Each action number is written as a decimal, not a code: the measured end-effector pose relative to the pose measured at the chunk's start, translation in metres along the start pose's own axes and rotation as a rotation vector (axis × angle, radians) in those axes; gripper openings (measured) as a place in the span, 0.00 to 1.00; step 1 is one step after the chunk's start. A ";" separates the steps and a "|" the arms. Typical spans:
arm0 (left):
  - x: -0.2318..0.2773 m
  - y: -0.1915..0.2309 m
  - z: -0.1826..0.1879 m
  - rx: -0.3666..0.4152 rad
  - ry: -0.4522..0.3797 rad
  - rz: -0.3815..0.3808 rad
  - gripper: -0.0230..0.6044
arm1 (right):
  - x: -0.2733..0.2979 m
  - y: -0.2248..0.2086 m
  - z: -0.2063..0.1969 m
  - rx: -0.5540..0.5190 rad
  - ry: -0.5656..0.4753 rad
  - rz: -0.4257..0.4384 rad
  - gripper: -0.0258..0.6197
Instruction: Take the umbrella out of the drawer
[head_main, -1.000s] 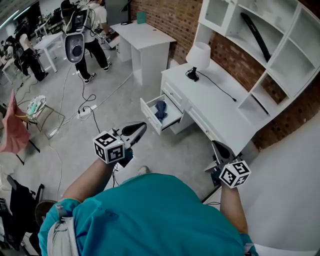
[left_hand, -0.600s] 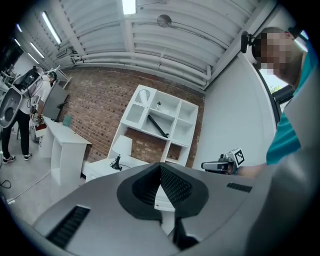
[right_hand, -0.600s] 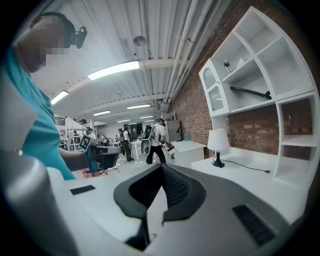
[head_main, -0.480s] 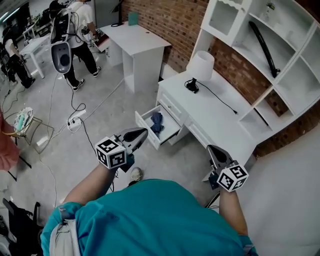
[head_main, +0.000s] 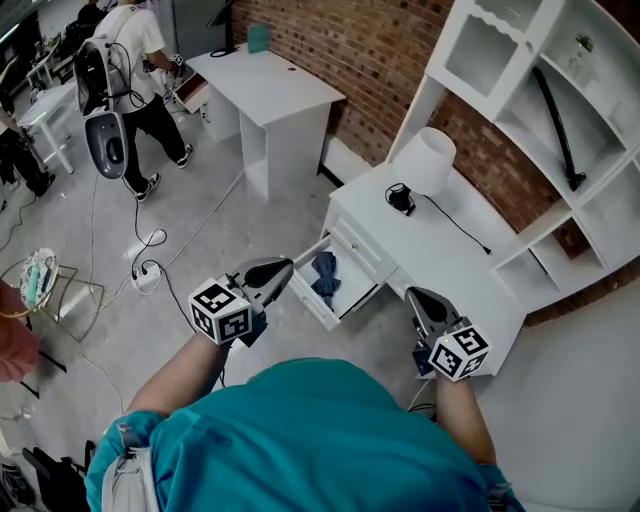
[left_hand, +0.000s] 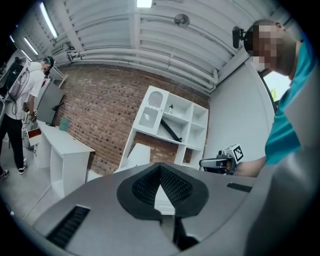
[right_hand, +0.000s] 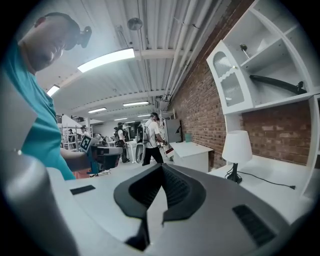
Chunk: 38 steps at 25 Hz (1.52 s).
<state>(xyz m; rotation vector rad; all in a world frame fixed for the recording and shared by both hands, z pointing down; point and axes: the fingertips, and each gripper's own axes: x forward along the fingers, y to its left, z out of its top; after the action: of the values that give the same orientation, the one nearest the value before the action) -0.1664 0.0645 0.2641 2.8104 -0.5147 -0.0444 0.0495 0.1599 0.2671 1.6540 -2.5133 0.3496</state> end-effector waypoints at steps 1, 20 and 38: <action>-0.001 0.010 0.001 -0.001 0.001 0.001 0.05 | 0.011 -0.002 0.001 0.003 0.003 -0.001 0.07; 0.036 0.099 0.006 -0.025 0.013 0.141 0.05 | 0.112 -0.074 0.011 -0.003 0.067 0.107 0.08; 0.171 0.079 -0.022 -0.118 0.057 0.346 0.05 | 0.133 -0.206 -0.006 -0.071 0.070 0.352 0.08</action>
<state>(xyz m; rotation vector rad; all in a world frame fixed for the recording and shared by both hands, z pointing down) -0.0320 -0.0604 0.3115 2.5621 -0.9423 0.0731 0.1851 -0.0349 0.3289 1.1497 -2.7229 0.3375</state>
